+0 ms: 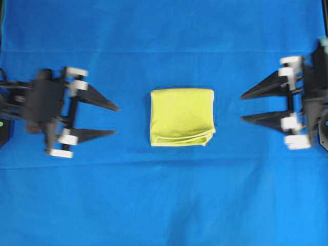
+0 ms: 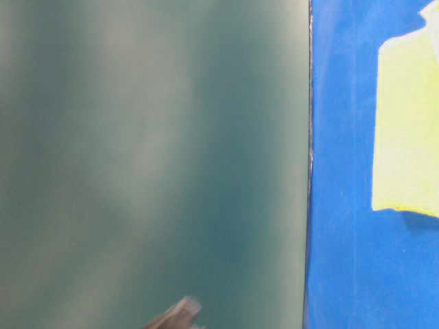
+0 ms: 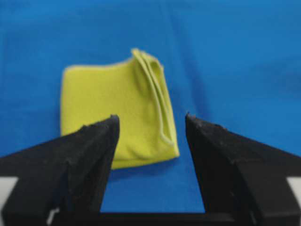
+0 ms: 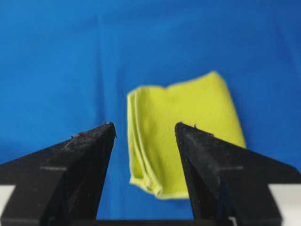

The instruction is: Fold the yellow towel.

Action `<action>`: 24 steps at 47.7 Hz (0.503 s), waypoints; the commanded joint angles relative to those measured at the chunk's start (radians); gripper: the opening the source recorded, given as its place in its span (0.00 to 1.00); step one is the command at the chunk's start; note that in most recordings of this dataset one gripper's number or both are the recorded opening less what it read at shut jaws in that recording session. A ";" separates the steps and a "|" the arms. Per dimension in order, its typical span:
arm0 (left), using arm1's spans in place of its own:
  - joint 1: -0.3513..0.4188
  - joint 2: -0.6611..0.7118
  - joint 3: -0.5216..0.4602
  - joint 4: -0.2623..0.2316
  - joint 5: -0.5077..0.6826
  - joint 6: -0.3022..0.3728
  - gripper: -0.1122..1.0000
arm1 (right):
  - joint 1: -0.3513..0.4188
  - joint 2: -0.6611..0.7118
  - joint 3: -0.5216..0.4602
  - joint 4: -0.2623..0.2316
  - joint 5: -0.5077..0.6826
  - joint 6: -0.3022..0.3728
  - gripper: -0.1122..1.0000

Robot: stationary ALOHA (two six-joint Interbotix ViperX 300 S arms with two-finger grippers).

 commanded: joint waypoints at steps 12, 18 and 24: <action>0.028 -0.327 0.187 -0.002 -0.031 -0.002 0.60 | -0.101 -0.247 0.143 -0.048 -0.023 -0.002 0.63; 0.054 -0.442 0.287 -0.003 -0.058 -0.014 0.60 | -0.140 -0.308 0.225 -0.048 -0.083 -0.002 0.63; 0.066 -0.551 0.387 -0.003 -0.083 -0.041 0.60 | -0.150 -0.339 0.295 -0.048 -0.160 -0.002 0.63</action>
